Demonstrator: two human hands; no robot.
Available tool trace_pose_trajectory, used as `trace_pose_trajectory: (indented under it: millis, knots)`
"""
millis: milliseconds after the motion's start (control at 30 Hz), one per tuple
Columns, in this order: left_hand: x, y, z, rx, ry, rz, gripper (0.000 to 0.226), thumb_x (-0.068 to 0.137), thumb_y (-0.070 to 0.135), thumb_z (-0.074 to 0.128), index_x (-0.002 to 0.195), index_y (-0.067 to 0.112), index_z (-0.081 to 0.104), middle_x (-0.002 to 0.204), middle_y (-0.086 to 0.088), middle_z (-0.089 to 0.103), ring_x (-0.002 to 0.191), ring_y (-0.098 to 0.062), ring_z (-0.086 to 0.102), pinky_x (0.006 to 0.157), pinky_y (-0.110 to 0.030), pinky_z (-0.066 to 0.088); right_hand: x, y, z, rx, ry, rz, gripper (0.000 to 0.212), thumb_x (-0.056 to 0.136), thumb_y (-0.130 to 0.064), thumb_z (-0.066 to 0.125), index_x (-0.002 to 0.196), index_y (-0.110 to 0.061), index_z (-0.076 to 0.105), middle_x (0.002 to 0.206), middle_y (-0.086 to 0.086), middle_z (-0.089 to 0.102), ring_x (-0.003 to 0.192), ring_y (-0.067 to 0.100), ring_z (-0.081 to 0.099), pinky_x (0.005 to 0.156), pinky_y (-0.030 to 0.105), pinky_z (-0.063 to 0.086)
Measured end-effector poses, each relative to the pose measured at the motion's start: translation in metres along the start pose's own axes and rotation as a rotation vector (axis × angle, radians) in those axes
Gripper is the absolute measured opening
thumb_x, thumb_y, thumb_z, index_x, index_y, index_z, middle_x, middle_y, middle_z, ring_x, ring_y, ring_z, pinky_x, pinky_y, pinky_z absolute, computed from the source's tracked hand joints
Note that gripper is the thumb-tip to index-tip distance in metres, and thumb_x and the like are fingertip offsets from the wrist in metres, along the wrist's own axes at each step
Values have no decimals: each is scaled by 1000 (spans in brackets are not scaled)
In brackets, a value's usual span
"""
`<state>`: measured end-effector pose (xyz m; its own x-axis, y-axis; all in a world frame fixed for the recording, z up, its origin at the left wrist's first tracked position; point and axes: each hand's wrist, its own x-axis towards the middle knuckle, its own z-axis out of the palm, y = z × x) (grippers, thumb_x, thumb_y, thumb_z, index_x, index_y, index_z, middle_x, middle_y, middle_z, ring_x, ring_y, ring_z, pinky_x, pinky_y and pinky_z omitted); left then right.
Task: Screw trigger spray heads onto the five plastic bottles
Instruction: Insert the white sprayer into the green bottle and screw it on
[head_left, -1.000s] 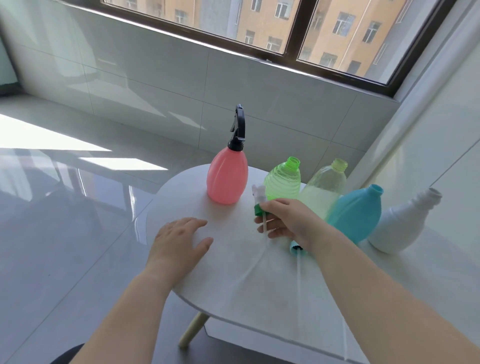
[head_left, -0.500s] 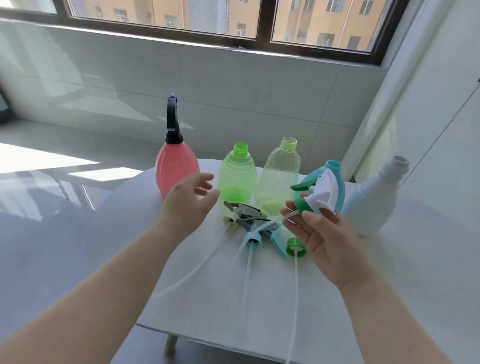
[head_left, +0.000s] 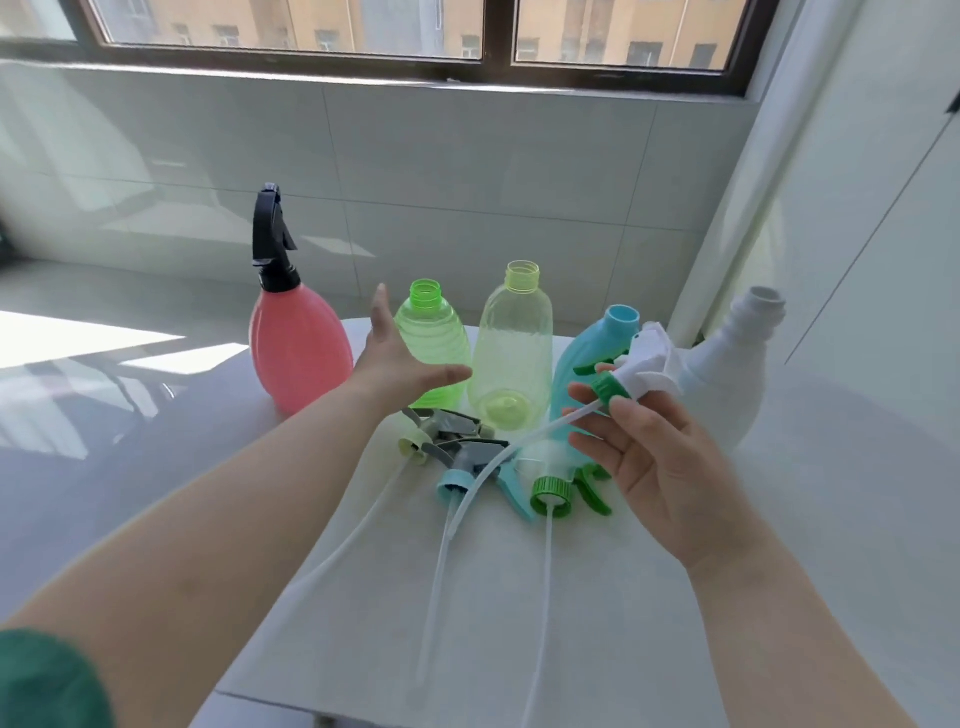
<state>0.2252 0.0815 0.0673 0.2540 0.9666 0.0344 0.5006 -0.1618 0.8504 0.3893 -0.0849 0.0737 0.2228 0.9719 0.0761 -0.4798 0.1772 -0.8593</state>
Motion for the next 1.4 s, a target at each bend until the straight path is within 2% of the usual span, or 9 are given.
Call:
trace_pose_trajectory:
  millis: [200, 367, 500, 700, 867, 933, 1067, 1233, 1400]
  knots:
    - [3, -5, 12, -34, 98, 23, 103, 64, 22, 77, 136, 24, 4, 143, -11, 27, 126, -26, 34, 98, -32, 30, 3, 4, -4, 21, 23, 17, 30, 60, -11, 54, 89, -13, 61, 73, 0, 73, 66, 8, 66, 65, 20, 56]
    - [-9, 1, -2, -65, 193, 164, 83, 63, 21, 76, 124, 17, 20, 113, 5, 34, 102, -14, 36, 86, -24, 29, 4, 7, 0, 8, 40, 21, 29, 60, -13, 56, 88, -11, 59, 73, -1, 73, 68, 8, 66, 68, 21, 56]
    - [-35, -1, -31, -91, 193, 199, 82, 60, 20, 79, 123, 22, 26, 99, 15, 40, 96, -10, 40, 76, -17, 32, 0, 8, 8, 0, 69, 14, 13, 63, -17, 57, 71, -13, 66, 72, -1, 74, 62, 7, 66, 59, 19, 56]
    - [-107, -47, -82, -124, 192, 113, 86, 45, 31, 77, 119, 39, 34, 98, 17, 52, 92, -11, 50, 72, -21, 38, -10, 17, 30, 66, 85, 7, 23, 63, -13, 57, 85, -9, 59, 67, -1, 71, 65, 9, 67, 62, 21, 56]
    - [-137, -74, -107, -88, 239, 81, 88, 56, 15, 83, 125, 35, 33, 118, 5, 46, 104, -15, 45, 86, -28, 32, -5, 13, 66, 96, 86, -37, 14, 66, -11, 55, 64, -14, 69, 63, -2, 71, 65, 8, 68, 64, 22, 57]
    - [-138, -78, -109, -127, 233, 82, 86, 56, 10, 81, 124, 30, 32, 117, 8, 45, 105, -13, 44, 86, -22, 33, 4, 6, 85, 71, 59, -72, 21, 72, -8, 54, 60, -15, 70, 62, -2, 71, 64, 8, 67, 67, 22, 57]
    - [-136, -85, -110, -152, 207, 101, 76, 55, 11, 82, 107, 33, 30, 98, 27, 42, 97, -8, 45, 64, 2, 31, 23, -11, 119, 69, 7, -134, 14, 75, -8, 54, 69, -14, 65, 63, -2, 71, 66, 9, 67, 67, 23, 57]
    - [-133, -89, -112, -165, 182, 125, 75, 56, 12, 81, 107, 37, 33, 99, 28, 44, 96, -9, 48, 68, -1, 32, 43, -7, 150, -2, -34, -138, 12, 84, -1, 48, 83, -9, 57, 63, -2, 70, 66, 9, 67, 70, 23, 57]
    - [-131, -92, -115, -180, 165, 157, 74, 54, 16, 82, 96, 52, 33, 101, 31, 44, 94, 4, 48, 71, -1, 34, 53, 3, 164, -114, -66, -108, 9, 83, 2, 49, 84, -4, 56, 68, 0, 69, 65, 10, 67, 66, 22, 56]
